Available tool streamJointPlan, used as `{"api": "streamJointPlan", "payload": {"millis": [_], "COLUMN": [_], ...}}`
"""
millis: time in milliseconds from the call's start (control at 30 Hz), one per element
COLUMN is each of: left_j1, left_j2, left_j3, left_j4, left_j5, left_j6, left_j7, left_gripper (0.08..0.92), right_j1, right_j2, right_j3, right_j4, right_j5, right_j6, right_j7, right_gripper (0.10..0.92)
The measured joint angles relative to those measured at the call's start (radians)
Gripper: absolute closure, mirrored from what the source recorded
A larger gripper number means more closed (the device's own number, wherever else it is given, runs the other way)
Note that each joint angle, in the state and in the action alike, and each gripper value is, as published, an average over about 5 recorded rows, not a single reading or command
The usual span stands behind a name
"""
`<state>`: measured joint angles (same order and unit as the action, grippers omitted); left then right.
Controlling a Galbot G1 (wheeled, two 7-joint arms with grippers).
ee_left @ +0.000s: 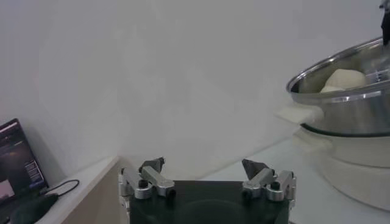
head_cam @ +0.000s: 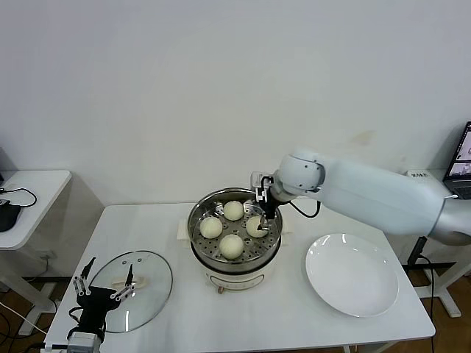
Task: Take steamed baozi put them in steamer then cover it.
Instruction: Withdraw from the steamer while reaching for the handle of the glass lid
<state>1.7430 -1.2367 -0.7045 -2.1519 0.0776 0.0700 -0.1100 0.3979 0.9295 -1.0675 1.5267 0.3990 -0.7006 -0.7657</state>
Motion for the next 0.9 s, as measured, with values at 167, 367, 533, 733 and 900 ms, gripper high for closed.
{"api": "streamJointPlan", "payload": {"millis": [167, 367, 533, 733, 900], "left_j1": [0.002, 0.004, -0.005, -0.021, -0.032], "left_j2": [-0.004, -0.007, -0.017, -0.029, -0.024], "left_j3": [-0.003, -0.006, 0.001, 0.007, 0.003], "left_j4": [0.004, 0.009, 0.017, 0.028, 0.045], "left_j5": [-0.001, -0.001, 0.003, 0.012, 0.026], "left_j6": [-0.005, -0.009, -0.009, -0.011, -0.022], "left_j7": [-0.002, -0.004, -0.006, -0.012, -0.020], "left_gripper": [0.177, 0.177, 0.177, 0.177, 0.177], "right_j1": [-0.039, -0.209, -0.462, -0.827, -1.119], "right_j2": [-0.071, -0.175, -0.216, -0.173, -0.065], "right_j3": [0.060, 0.204, 0.435, 0.787, 1.078], "right_j4": [0.071, 0.164, 0.223, 0.265, 0.298], "right_j5": [0.040, 0.079, 0.064, 0.008, -0.040], "right_j6": [0.033, 0.143, 0.277, 0.462, 0.594], "right_j7": [0.115, 0.323, 0.465, 0.556, 0.574], "right_gripper": [0.203, 0.203, 0.202, 0.203, 0.203]}}
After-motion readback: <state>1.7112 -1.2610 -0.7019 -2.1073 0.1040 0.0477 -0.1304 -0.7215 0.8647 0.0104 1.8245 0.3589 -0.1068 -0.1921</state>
